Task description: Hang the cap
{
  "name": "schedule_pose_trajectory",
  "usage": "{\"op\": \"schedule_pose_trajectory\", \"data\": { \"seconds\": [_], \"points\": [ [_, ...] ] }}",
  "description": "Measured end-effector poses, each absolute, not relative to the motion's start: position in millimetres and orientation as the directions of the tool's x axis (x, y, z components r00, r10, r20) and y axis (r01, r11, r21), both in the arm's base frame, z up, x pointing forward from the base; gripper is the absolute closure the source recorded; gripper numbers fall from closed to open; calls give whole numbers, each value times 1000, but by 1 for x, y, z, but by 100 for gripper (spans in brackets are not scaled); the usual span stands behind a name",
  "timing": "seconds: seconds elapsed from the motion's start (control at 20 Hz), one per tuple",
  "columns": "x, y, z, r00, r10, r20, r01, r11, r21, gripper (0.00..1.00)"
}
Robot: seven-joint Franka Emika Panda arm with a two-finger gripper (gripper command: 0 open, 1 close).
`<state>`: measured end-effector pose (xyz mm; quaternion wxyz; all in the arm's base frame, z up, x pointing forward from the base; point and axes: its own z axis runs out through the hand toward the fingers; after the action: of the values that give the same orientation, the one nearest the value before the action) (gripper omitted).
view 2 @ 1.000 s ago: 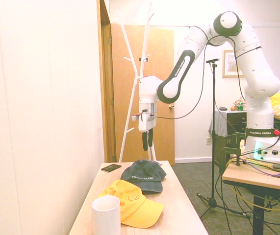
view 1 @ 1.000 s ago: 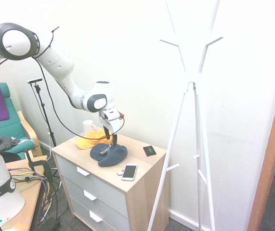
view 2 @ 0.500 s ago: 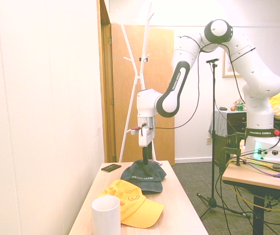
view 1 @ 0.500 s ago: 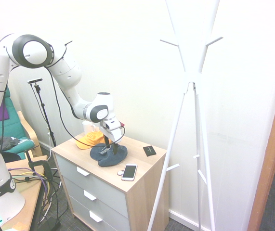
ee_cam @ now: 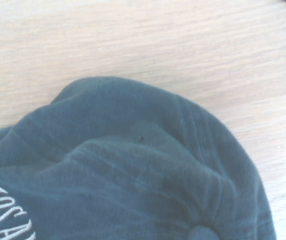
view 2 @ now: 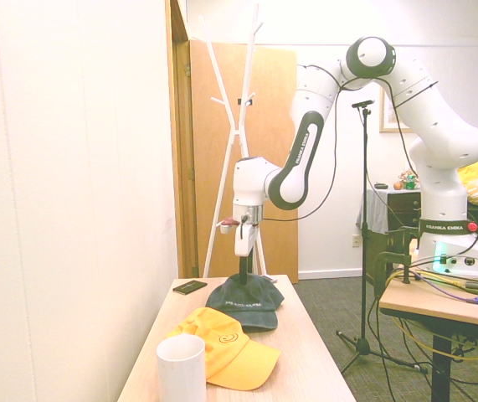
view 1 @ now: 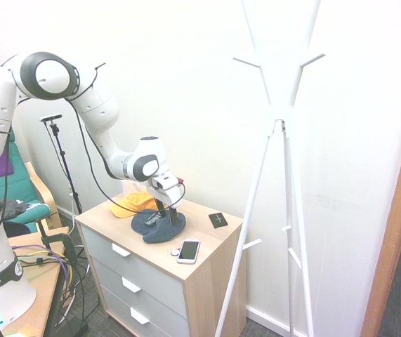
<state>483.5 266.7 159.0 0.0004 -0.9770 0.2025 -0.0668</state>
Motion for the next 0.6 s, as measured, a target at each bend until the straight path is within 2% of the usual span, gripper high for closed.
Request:
{"op": "schedule_pose_trajectory", "data": {
  "seconds": [0.6],
  "points": [
    [485,267,161,910,-386,151,-386,-922,-31,100]
  ]
}}
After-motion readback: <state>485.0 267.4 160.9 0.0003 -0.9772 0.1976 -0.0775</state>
